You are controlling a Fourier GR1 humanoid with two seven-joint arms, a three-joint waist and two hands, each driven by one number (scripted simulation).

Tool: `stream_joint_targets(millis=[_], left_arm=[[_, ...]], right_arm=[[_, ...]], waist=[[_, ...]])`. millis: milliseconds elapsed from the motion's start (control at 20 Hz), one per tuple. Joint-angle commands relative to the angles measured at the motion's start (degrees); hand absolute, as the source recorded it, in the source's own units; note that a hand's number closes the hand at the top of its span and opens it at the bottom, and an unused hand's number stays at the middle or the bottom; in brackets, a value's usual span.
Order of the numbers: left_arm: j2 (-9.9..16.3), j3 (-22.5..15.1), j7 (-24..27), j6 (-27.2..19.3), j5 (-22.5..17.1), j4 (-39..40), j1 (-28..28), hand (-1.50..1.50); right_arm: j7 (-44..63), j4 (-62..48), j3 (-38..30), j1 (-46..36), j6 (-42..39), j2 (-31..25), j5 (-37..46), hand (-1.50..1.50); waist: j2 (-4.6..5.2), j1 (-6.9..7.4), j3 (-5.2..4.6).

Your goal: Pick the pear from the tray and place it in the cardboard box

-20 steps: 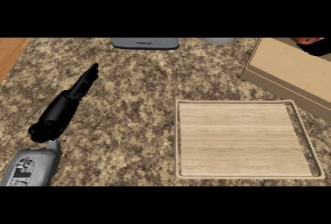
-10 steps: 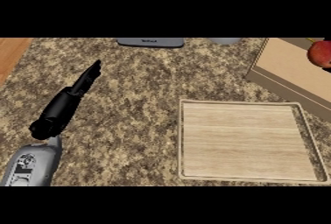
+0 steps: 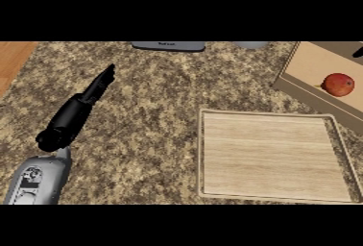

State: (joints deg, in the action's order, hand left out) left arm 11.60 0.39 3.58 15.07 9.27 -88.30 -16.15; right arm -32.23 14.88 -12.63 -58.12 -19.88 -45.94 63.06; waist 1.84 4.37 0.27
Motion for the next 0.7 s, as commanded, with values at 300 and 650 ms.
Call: stream_joint_targets(millis=[300,650], left_arm=[[-0.77,0.41,0.74,-0.94,0.03,0.46,0.65,0.00],[-0.33,-0.41,1.24,0.06,0.39,0.26,0.25,0.00]], right_arm=[[-8.69,-7.65,-20.91,-6.44,-8.06,-0.51,-20.93,-1.50],[4.51,-14.36,-32.86,-6.26,-8.95,-4.72,-32.49,-1.50]], waist=[[-0.40,-1.08,0.22],[0.62,0.06,0.18]])
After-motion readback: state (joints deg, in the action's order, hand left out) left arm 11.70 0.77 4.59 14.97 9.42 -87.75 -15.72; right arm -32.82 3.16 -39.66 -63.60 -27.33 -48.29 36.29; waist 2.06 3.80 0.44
